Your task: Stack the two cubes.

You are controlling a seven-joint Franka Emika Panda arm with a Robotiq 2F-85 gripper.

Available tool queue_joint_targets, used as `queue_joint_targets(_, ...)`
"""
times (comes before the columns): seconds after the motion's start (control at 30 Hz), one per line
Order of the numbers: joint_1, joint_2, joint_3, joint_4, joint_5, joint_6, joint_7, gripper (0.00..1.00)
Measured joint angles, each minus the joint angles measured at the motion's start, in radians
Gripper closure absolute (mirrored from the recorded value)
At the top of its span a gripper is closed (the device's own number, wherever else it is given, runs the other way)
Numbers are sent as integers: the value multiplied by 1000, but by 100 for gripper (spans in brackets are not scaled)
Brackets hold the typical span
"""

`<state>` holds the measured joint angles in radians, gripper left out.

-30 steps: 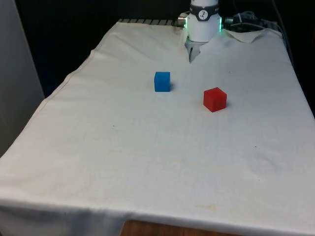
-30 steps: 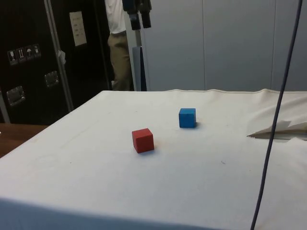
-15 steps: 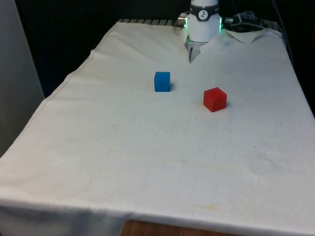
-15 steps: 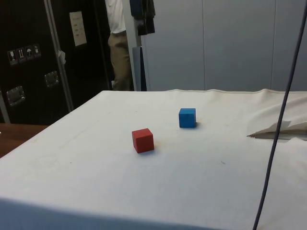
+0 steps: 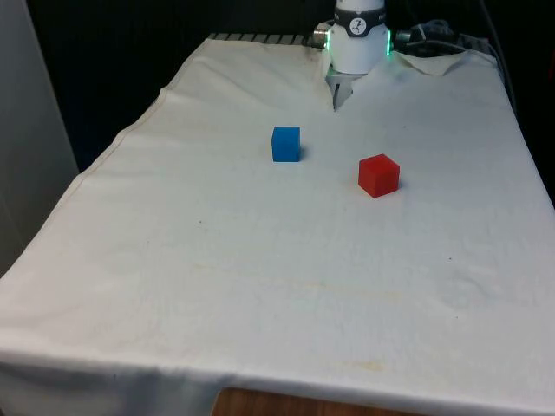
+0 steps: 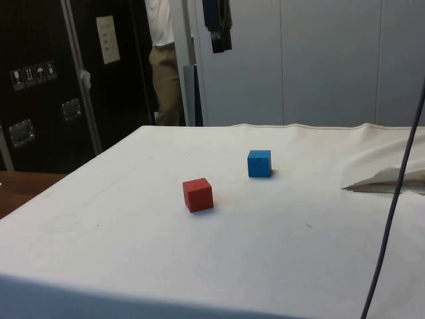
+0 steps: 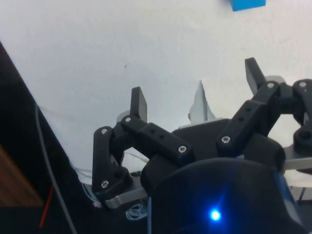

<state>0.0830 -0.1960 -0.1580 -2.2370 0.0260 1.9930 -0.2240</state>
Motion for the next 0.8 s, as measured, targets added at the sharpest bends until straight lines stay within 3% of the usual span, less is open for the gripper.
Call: queue_joint_targets(0.8,-5,-15,-70,-137,-101,110,26,0)
